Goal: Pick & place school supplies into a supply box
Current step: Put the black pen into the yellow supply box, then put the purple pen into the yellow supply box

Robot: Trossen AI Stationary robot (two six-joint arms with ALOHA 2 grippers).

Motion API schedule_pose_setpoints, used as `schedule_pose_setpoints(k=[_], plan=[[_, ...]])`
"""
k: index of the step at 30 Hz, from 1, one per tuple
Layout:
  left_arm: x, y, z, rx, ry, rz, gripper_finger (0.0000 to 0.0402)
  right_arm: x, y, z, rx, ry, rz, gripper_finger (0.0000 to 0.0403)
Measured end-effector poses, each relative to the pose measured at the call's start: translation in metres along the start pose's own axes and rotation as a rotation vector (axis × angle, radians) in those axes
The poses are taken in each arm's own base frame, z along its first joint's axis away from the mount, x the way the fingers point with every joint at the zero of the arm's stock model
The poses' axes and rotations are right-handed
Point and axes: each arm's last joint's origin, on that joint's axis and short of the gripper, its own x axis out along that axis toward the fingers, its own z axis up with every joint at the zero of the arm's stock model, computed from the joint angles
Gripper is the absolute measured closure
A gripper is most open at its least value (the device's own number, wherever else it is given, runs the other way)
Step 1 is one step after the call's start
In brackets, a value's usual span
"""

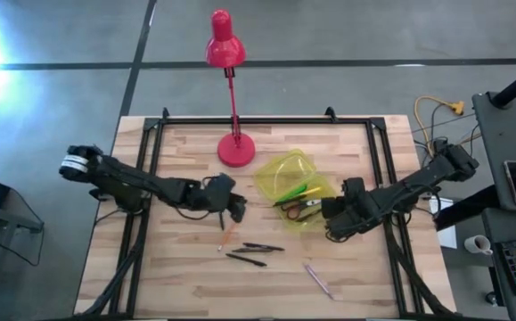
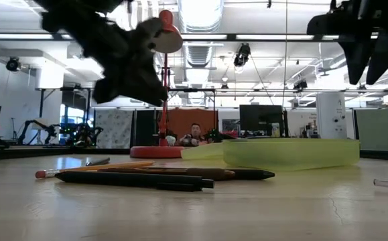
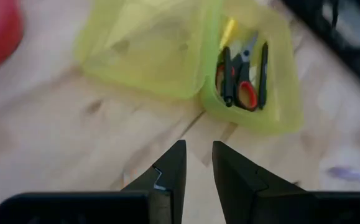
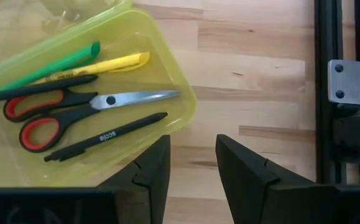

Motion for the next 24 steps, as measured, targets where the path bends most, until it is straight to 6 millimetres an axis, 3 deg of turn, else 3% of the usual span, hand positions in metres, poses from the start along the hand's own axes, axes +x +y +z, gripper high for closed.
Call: schedule_pose_setpoints(k=[7,15,18,24], plan=[[0.058,-0.04,0.005,0.467,0.072,-0.007,0.0339,-0.003,-0.004,-0.008,0.01,-0.001,0.017,0.0282],[0.111,-0.065,0.002,0.618,0.216,0.089,0.0339,-0.008,-0.01,-0.019,0.059,0.0,0.041,0.0282],[0.116,-0.075,0.007,0.628,0.213,0.086,0.0339,-0.01,-0.012,-0.023,0.069,0.003,0.045,0.0282],[0.102,-0.073,0.009,0.674,0.314,0.156,0.0339,-0.013,-0.017,-0.03,0.077,0.009,0.056,0.0282]])
